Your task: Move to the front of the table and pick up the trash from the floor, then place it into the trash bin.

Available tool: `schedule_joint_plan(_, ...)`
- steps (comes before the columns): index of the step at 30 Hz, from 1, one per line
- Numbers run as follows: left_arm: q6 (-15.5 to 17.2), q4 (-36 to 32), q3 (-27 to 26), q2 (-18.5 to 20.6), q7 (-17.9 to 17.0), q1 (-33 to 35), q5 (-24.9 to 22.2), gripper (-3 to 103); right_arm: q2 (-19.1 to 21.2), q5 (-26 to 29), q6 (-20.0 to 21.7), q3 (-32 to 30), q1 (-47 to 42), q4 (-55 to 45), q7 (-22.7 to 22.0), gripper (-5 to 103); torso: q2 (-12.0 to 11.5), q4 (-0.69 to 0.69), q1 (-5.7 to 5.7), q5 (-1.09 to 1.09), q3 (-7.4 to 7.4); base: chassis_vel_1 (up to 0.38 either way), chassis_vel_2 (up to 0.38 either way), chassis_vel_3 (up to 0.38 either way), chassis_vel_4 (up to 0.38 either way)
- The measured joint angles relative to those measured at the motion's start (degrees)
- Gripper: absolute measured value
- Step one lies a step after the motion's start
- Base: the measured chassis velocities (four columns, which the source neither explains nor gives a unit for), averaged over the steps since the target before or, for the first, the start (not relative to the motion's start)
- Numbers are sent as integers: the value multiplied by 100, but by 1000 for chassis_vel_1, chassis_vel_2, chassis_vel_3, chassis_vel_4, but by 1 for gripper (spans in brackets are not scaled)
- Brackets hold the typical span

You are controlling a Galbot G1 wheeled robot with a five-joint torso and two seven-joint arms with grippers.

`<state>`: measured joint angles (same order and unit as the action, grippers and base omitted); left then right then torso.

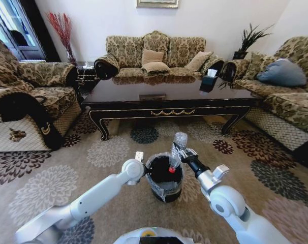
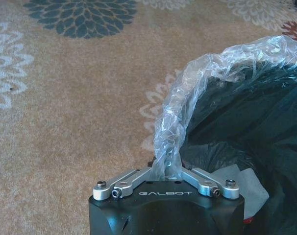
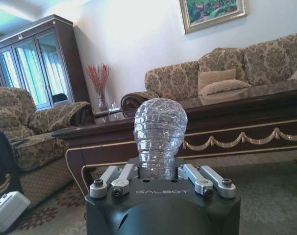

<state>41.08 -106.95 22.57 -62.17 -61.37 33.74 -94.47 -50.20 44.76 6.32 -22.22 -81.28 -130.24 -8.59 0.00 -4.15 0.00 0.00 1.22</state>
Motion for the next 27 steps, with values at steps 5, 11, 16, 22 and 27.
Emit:
schedule_joint_plan(5,11,-29,-11,13,-17,17,-2,0,29,1,66,-59,-83,-70,47,47,0,0,0,0,0,0,0,0,0)
schedule_joint_plan(11,13,-13,-72,-30,-32,62,12,0,51,-17,83,-120,-165,-76,66,69,0,-1,0,0,0,0,0,0,0)
schedule_joint_plan(16,14,-56,-264,-41,-49,171,21,0,42,-84,93,-151,-245,-102,91,84,0,0,0,-1,0,0,0,0,0)
schedule_joint_plan(22,11,-154,-445,84,-54,211,-36,0,67,-30,114,-184,-196,-106,82,100,0,-1,0,0,0,0,0,0,0)
schedule_joint_plan(27,11,-258,-659,231,-53,375,-44,0,108,51,116,-292,-201,-106,60,100,0,0,0,-1,0,0,0,0,0)
